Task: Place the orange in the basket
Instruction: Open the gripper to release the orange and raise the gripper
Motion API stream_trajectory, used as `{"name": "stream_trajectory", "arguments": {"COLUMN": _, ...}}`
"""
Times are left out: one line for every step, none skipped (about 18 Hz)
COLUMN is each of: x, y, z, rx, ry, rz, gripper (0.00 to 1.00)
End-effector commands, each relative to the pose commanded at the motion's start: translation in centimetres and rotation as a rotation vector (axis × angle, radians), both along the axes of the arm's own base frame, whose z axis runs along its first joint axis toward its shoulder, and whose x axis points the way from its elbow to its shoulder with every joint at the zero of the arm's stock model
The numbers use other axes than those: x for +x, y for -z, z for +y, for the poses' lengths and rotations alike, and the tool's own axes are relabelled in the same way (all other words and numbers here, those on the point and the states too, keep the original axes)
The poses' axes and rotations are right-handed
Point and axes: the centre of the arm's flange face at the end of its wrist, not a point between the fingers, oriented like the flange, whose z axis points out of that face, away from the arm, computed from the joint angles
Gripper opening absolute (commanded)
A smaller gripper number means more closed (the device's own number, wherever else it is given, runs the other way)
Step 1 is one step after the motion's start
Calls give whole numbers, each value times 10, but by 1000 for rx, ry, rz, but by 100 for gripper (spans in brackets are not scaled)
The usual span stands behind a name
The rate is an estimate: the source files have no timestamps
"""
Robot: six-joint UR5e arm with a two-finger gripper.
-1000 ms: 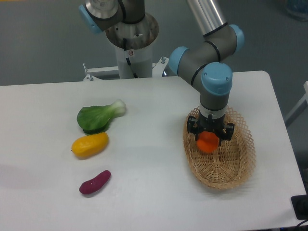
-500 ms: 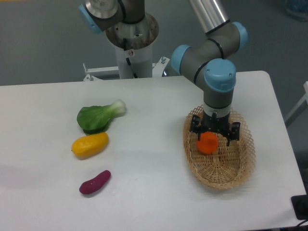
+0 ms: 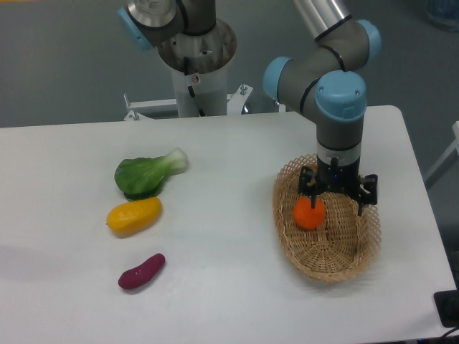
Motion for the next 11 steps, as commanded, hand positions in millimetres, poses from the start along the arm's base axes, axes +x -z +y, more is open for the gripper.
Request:
{"name": "stream_trajectory", "arguments": {"x": -1, "y": 0, "z": -1, "rx": 0, "ry": 0, "rz": 0, "gripper": 100}}
{"name": "stream_trajectory", "arguments": {"x": -1, "y": 0, "z": -1, "rx": -5, "ry": 12, "rz": 3, "gripper": 100}}
{"name": "stream_trajectory", "arguments": {"x": -1, "y": 0, "z": -2, "rx": -12, "ry": 34, "rz": 8, "gripper": 100}}
{"name": "stream_trajectory", "arguments": {"x": 0, "y": 1, "z": -3, "rx": -22, "ry": 60, "rz": 11, "gripper": 100}}
{"name": "stream_trajectory", "arguments": {"x": 0, "y": 2, "z": -5, "rx": -29, "ry": 77, "rz": 11, "gripper": 100}}
{"name": "stream_trajectory", "arguments": {"x": 1, "y": 1, "z": -5, "rx": -31, "ry": 89, "rz": 15, "gripper": 100}}
{"name": "stream_trajectory", "arguments": {"x": 1, "y": 0, "z": -6, "rx": -33, "ry": 93, "rz": 16, "gripper": 100}}
{"name": "stream_trajectory", "arguments": {"x": 0, "y": 0, "z": -7, "rx": -33, "ry": 93, "rz": 16, "gripper": 100}}
{"name": "stream_trajectory", "arguments": {"x": -1, "y": 0, "z": -8, "rx": -36, "ry": 91, "rz": 17, "gripper": 100}}
{"name": "stream_trajectory", "arguments": {"x": 0, "y": 1, "z": -7, "rx": -39, "ry": 91, "rz": 17, "gripper": 100}}
{"name": "stream_trajectory", "arguments": {"x": 1, "y": 1, "z": -6, "rx": -40, "ry": 94, "rz": 18, "gripper": 100}}
